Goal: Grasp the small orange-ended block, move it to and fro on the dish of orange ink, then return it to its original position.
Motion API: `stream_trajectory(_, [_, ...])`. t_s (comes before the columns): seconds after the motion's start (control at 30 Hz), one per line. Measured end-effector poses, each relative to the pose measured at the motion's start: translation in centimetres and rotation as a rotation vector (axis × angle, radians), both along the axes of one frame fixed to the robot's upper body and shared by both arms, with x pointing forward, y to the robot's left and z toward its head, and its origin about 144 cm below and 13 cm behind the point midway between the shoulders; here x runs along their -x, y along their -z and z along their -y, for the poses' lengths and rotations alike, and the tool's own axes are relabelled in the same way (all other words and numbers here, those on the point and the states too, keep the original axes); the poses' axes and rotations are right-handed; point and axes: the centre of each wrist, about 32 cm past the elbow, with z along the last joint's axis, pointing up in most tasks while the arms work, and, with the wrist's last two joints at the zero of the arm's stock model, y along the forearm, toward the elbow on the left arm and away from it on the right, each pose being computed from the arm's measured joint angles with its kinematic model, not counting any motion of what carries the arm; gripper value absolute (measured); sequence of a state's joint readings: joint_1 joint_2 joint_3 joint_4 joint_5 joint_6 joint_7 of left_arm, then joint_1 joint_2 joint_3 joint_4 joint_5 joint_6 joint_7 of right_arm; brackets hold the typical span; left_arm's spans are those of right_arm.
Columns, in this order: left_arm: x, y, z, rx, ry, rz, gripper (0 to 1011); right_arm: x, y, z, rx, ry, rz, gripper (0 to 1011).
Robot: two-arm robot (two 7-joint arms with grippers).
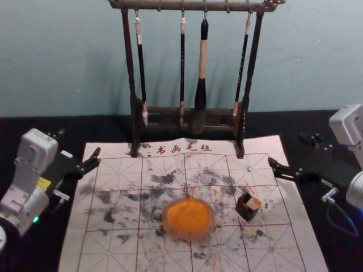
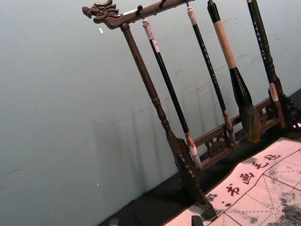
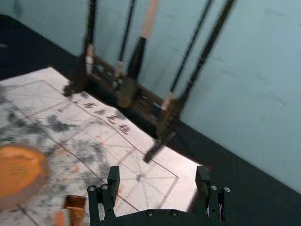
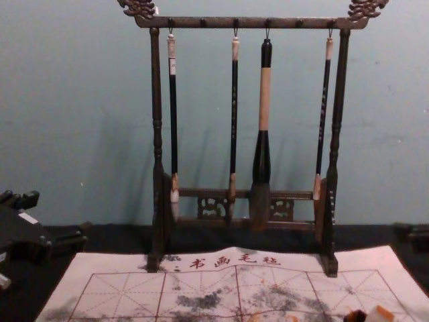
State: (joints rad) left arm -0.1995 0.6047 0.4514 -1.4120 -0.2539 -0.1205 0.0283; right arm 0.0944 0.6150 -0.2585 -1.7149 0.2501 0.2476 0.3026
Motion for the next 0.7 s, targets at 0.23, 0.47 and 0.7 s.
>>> stream_trajectory(0.23, [0.0,0.0,0.0,0.0,0.0,0.0,1001,0.3,1.9,0.4,-0.019,0.079,-0.026,1000])
stream_trajectory(0.47, [0.0,0.0,0.0,0.0,0.0,0.0,1001,1.2,5.2,0.1,-0.019,0.171,-0.028,1000])
stream_trajectory(0.7, [0.0,0.0,0.0,0.0,0.0,0.0,1001,1.1,5.9,0.3,-0.033,0.207,-0.03,1000])
